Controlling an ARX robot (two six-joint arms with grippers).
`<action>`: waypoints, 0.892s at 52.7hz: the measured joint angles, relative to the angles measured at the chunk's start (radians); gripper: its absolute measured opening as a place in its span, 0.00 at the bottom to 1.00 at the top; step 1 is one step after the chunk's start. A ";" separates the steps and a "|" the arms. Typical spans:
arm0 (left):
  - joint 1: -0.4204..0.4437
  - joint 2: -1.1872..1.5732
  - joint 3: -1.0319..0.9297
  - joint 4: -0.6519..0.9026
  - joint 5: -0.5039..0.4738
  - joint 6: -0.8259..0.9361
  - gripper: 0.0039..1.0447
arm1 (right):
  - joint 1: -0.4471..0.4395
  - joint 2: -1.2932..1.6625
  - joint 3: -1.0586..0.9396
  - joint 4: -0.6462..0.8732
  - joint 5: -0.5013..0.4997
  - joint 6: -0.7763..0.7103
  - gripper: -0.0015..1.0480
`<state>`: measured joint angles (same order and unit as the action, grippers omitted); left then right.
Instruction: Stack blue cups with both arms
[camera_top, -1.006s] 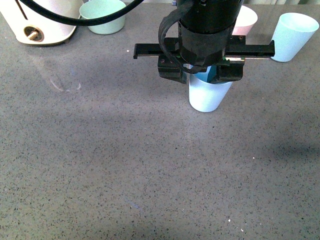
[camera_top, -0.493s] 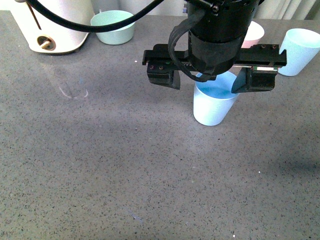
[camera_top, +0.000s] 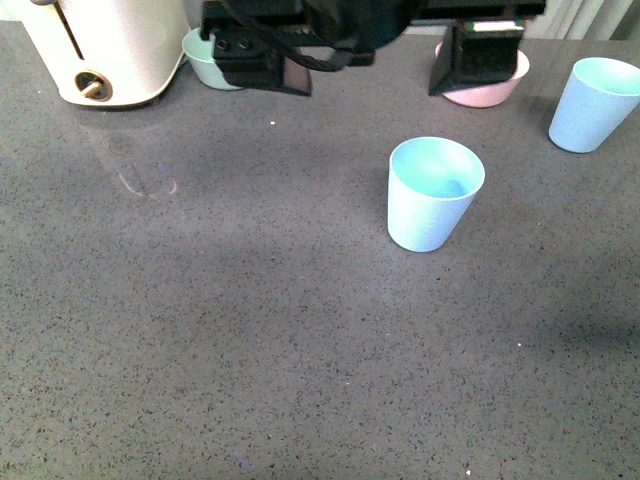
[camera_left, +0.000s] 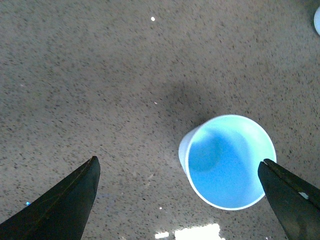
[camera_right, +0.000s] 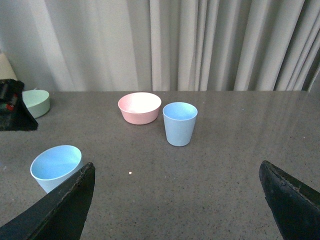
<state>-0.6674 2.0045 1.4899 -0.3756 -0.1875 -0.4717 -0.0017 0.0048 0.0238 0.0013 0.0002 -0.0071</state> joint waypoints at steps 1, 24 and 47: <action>0.006 -0.014 -0.017 0.021 -0.008 0.005 0.92 | 0.000 0.000 0.000 0.000 0.000 0.000 0.91; 0.281 -0.515 -0.780 1.150 -0.184 0.411 0.49 | 0.000 0.000 0.000 0.000 0.000 0.000 0.91; 0.471 -0.879 -1.215 1.215 0.006 0.460 0.01 | 0.000 0.000 0.000 0.000 0.000 0.000 0.91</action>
<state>-0.1967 1.1255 0.2752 0.8394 -0.1818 -0.0120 -0.0017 0.0048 0.0238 0.0013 0.0002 -0.0067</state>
